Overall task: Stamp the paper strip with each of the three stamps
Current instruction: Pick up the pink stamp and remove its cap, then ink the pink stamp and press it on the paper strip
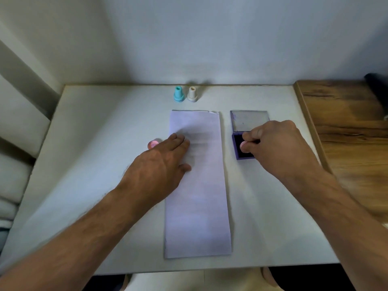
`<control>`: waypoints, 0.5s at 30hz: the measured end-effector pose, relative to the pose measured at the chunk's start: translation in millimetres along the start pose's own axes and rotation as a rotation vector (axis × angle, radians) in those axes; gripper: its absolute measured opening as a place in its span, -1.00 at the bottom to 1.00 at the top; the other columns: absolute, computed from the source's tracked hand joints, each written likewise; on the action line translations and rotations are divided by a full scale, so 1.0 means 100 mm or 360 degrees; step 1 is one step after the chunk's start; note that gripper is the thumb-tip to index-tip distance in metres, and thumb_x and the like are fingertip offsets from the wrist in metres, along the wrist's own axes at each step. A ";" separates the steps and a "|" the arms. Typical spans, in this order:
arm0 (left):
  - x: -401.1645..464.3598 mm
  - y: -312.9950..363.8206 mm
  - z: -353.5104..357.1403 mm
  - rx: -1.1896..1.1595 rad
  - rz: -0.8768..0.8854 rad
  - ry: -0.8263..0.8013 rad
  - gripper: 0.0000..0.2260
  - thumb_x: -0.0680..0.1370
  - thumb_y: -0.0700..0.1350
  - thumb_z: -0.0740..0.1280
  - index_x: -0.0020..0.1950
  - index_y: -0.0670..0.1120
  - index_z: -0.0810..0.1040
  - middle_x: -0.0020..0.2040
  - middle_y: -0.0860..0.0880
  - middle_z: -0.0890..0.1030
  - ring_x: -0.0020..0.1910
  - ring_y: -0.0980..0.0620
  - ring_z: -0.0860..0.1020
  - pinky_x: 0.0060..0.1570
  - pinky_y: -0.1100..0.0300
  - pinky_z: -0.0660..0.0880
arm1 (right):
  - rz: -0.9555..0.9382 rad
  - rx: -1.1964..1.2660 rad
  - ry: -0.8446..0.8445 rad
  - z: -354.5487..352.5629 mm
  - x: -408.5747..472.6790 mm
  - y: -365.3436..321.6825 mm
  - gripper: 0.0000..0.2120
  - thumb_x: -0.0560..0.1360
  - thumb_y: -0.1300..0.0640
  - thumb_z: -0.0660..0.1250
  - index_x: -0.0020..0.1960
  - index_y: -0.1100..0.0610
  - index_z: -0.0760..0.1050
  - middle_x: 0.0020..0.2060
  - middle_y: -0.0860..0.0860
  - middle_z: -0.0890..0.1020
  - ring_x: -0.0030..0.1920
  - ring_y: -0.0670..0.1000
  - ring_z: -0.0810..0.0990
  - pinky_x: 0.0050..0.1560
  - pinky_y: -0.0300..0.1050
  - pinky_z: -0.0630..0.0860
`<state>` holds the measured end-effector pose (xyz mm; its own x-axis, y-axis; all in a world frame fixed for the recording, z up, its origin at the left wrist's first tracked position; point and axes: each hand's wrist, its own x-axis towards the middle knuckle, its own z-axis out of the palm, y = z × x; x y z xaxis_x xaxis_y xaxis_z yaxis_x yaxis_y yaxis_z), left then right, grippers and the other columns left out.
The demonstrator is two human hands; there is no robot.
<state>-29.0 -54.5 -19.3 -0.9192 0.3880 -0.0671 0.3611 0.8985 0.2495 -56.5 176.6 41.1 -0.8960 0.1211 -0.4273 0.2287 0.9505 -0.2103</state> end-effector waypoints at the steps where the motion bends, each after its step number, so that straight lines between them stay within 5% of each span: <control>1: -0.01 0.00 -0.01 0.0005 0.0007 -0.0007 -0.48 0.56 0.06 0.31 0.48 -0.08 0.36 0.49 -0.03 0.37 0.47 0.01 0.34 0.26 0.04 0.45 | -0.0031 0.0067 0.0063 -0.01 -0.01 0.01 -0.69 0.56 0.05 0.33 0.29 0.04 0.55 0.20 0.05 0.61 0.17 0.07 0.56 0.23 -0.12 0.46; 4: -0.03 0.00 -0.05 0.0013 0.0010 -0.0045 -0.51 0.47 0.05 0.42 0.34 -0.13 0.52 0.35 -0.09 0.54 0.28 -0.07 0.55 0.00 0.02 0.59 | -0.0031 0.0120 0.0045 -0.02 -0.03 0.00 -0.65 0.55 0.03 0.34 0.33 0.03 0.52 0.25 0.04 0.59 0.20 0.07 0.55 0.28 -0.13 0.43; 7: -0.04 0.04 -0.08 -0.0015 -0.0012 -0.0039 -0.52 0.51 0.09 0.36 0.37 -0.09 0.49 0.39 -0.05 0.49 0.29 -0.08 0.53 0.08 0.04 0.56 | -0.0084 0.0146 0.0208 0.02 -0.08 -0.04 -0.64 0.53 0.01 0.36 0.31 0.05 0.53 0.22 0.05 0.61 0.18 0.05 0.58 0.31 -0.10 0.45; 10: -0.04 0.08 -0.07 -0.0051 -0.0002 -0.0030 -0.50 0.58 0.13 0.23 0.48 -0.02 0.33 0.51 0.01 0.33 0.42 0.01 0.38 0.28 0.12 0.41 | -0.0247 0.0774 0.0613 0.11 -0.17 -0.19 -0.76 0.42 0.06 0.49 0.08 0.02 0.68 -0.05 -0.12 0.72 -0.08 -0.19 0.65 0.10 -0.40 0.50; 13: -0.04 0.11 -0.06 -0.0045 0.0017 -0.0058 -0.48 0.61 0.13 0.15 0.53 -0.01 0.22 0.55 0.02 0.23 0.50 0.05 0.25 0.38 0.16 0.27 | -0.0243 0.1765 0.0313 0.28 -0.09 -0.51 -0.80 0.43 0.23 0.46 0.06 0.14 0.67 -0.25 -0.09 0.73 -0.19 -0.04 0.71 -0.10 -0.21 0.64; 15: -0.06 0.12 -0.04 -0.0043 0.0014 -0.0046 -0.52 0.59 0.10 0.22 0.46 -0.05 0.35 0.49 -0.03 0.36 0.45 -0.01 0.35 0.33 0.12 0.36 | -0.0181 0.2049 0.0265 0.41 0.05 -0.72 -0.82 0.48 0.27 0.41 0.07 0.17 0.66 -0.29 -0.07 0.73 -0.27 0.01 0.70 -0.14 -0.11 0.66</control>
<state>-20.2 -46.9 -12.1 -0.9110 0.4018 -0.0925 0.3643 0.8894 0.2760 -61.6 97.0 17.6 -0.9493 0.1808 -0.2572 0.2639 0.0139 -0.9644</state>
